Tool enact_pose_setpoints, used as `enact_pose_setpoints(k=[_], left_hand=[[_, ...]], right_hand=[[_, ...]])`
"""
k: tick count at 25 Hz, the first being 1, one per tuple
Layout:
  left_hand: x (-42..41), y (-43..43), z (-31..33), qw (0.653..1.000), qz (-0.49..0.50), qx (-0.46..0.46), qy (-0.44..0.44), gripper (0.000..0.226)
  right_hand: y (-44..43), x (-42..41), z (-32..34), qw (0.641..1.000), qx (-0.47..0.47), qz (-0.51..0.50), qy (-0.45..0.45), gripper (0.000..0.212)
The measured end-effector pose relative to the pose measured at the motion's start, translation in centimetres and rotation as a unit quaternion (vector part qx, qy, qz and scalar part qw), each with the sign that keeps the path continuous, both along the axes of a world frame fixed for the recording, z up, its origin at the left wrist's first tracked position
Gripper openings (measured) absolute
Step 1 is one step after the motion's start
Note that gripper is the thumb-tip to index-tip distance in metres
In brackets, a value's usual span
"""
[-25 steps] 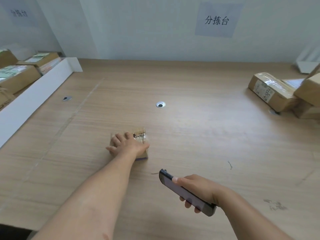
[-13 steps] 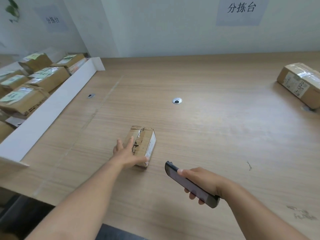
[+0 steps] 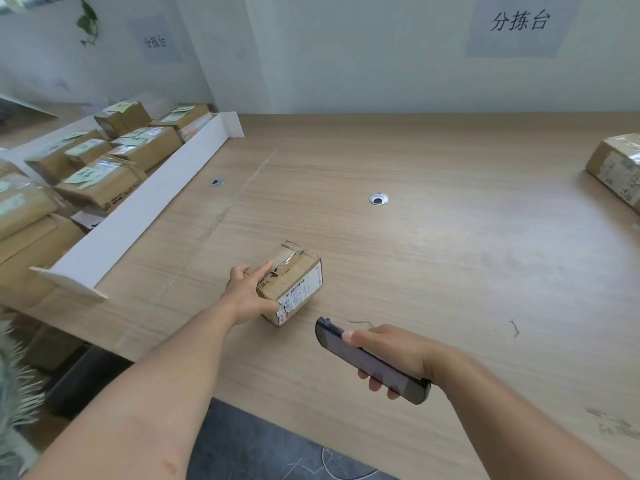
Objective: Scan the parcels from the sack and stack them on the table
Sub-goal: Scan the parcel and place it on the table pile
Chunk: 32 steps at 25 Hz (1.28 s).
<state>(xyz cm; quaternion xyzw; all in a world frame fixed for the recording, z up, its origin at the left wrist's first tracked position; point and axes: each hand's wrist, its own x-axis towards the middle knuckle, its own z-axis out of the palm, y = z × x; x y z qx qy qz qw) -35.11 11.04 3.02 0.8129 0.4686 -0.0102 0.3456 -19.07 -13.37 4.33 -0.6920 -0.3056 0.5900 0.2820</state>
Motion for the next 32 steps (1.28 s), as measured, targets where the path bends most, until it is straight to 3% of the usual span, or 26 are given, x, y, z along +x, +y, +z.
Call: enact_pose_setpoints(k=[5,11,24,28,32], left_hand=[[-3.0,-0.4,0.9,0.999,-0.017,0.022,0.021,0.097],[-6.1,-0.4,1.4,0.999,-0.016,0.045,0.023,0.093],[-11.7,0.4,2.5,0.999,0.032,0.044,-0.002,0.095],[-16.0,-0.9,3.6,0.993,0.102,0.056,-0.006,0.095],[-22.9,-3.3,5.4,0.977,0.197,0.077,0.016,0.100]], right_hand=[[0.1,-2.0,0.6,0.999,-0.015,0.025,-0.013,0.047],[0.9,-4.6,1.4,0.993,-0.022,0.110,-0.034,0.078],[2.2,-7.5,2.6,0.986,-0.016,0.152,-0.069,0.074],[4.7,-9.2,3.0,0.987,0.034,0.147,-0.063,0.062],[8.2,-13.3,4.7,0.971,0.073,0.219,-0.057,0.059]])
